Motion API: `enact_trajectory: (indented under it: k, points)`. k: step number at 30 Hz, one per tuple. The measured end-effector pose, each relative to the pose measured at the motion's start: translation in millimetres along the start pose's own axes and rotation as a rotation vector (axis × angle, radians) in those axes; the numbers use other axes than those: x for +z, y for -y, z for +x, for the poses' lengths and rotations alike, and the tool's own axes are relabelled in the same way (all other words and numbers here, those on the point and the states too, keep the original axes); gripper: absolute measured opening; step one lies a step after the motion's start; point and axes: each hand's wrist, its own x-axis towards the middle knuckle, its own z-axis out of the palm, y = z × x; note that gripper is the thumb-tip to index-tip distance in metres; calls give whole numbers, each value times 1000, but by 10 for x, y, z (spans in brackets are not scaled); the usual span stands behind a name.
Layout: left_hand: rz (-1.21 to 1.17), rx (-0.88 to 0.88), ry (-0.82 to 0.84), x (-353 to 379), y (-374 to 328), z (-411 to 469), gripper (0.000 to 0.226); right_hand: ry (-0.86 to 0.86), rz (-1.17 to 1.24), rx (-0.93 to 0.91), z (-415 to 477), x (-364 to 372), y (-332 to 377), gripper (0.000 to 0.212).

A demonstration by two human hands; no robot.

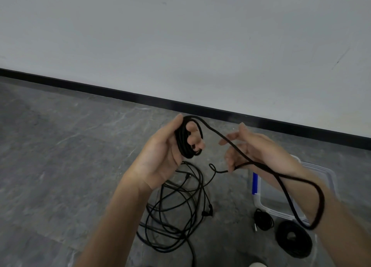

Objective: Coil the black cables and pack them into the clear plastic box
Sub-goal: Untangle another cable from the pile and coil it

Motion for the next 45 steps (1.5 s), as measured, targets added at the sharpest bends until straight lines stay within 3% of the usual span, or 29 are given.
enact_trajectory:
  k: [3,7,9,12,15,18,20,23,30,34,40,45]
  points:
    - [-85,78,-118,14,-24,11,44,-6,14,10,17,20,-10,44]
    - [-16,113,-217,40,-13,22,45,103,-144,-85,-10,58,-46,24]
    - [68,127,-286,43,-1,36,42,137,-146,-117,-15,65,-42,19]
    - [322,127,-350,37,1,45,42,47,-198,-144,25,48,-69,19]
    - [453,45,-270,26,-7,17,43,-122,-312,-175,92,13,-155,26]
    - [430,-43,-53,36,-2,-21,47,-250,-558,-158,94,-35,-228,25]
    - [330,-58,58,76,25,-22,45,-230,-719,-147,89,-19,-261,23]
    - [194,33,71,127,102,16,42,-128,-830,-154,101,82,-272,20]
    - [158,335,-130,183,252,104,26,77,-680,-129,69,309,-235,27]
    - [413,433,-292,137,281,136,23,152,-556,-73,64,367,-220,20]
    - [693,427,-443,111,323,151,16,261,-424,-55,-5,354,-128,37]
    - [1031,307,-333,57,326,142,12,224,-426,-95,-43,371,-77,35]
